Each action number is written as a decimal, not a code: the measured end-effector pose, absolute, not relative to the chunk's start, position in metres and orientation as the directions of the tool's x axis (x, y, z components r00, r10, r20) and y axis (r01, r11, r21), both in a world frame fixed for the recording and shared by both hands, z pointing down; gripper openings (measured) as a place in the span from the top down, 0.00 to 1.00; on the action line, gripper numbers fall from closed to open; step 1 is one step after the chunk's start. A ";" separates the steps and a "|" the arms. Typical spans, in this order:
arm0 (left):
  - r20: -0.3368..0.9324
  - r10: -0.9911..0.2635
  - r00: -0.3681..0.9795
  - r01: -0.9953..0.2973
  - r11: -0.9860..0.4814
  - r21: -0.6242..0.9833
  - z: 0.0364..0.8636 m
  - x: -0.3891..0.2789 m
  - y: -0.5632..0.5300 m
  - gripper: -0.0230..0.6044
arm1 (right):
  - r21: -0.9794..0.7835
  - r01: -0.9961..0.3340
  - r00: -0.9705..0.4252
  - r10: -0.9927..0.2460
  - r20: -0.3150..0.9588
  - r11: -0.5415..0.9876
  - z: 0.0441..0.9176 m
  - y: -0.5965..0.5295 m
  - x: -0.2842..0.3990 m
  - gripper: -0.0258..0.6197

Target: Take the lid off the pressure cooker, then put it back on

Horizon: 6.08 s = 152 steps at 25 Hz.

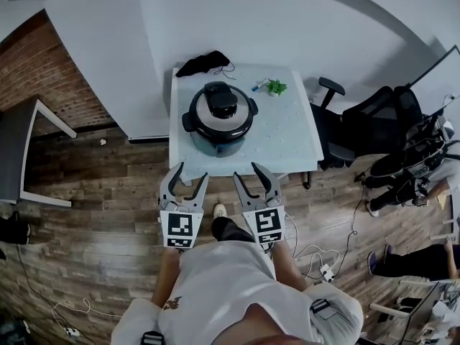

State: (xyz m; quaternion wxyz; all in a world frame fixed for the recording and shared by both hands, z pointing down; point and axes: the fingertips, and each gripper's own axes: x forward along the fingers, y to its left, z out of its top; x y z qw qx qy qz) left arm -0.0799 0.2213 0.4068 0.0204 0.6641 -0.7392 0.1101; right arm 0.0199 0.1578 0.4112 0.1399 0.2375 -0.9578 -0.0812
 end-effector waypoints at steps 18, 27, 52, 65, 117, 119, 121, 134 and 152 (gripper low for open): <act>0.227 -0.962 -0.151 -0.983 0.122 -0.137 0.410 -0.113 0.118 0.55 | 0.185 -0.375 -0.878 -0.412 0.243 0.908 0.415 0.050 -0.022 0.65; 0.222 -0.957 -0.187 -0.977 0.158 -0.142 0.408 -0.129 0.079 0.56 | 0.164 -0.349 -0.890 -0.381 0.249 0.923 0.422 0.010 -0.038 0.65; 0.420 -0.902 0.099 -0.982 -0.156 -0.103 0.453 -0.159 -0.012 0.48 | 0.094 -0.384 -0.840 -0.390 0.377 0.918 0.466 -0.040 -0.076 0.65; 0.533 -0.780 0.328 -0.908 -0.416 -0.050 0.489 -0.154 -0.056 0.40 | 0.076 -0.484 -0.773 -0.467 0.430 0.872 0.480 -0.063 -0.084 0.65; 0.701 -0.378 0.605 -0.586 -0.807 0.070 0.522 -0.131 -0.067 0.52 | 0.100 -0.653 -0.630 -0.611 0.479 0.751 0.485 -0.076 -0.089 0.65; 0.701 -0.365 0.613 -0.569 -0.819 0.072 0.522 -0.131 -0.067 0.53 | 0.101 -0.655 -0.627 -0.614 0.479 0.749 0.484 -0.076 -0.088 0.65; 0.701 -0.348 0.623 -0.549 -0.832 0.075 0.522 -0.131 -0.066 0.53 | 0.102 -0.657 -0.625 -0.616 0.480 0.747 0.484 -0.076 -0.088 0.65; 0.700 -0.226 0.677 -0.389 -0.918 0.079 0.522 -0.130 -0.063 0.53 | 0.106 -0.677 -0.605 -0.633 0.483 0.728 0.484 -0.074 -0.086 0.66; 0.678 -0.180 0.713 -0.314 -0.946 0.079 0.517 -0.129 -0.058 0.53 | 0.118 -0.690 -0.594 -0.652 0.471 0.714 0.479 -0.075 -0.080 0.66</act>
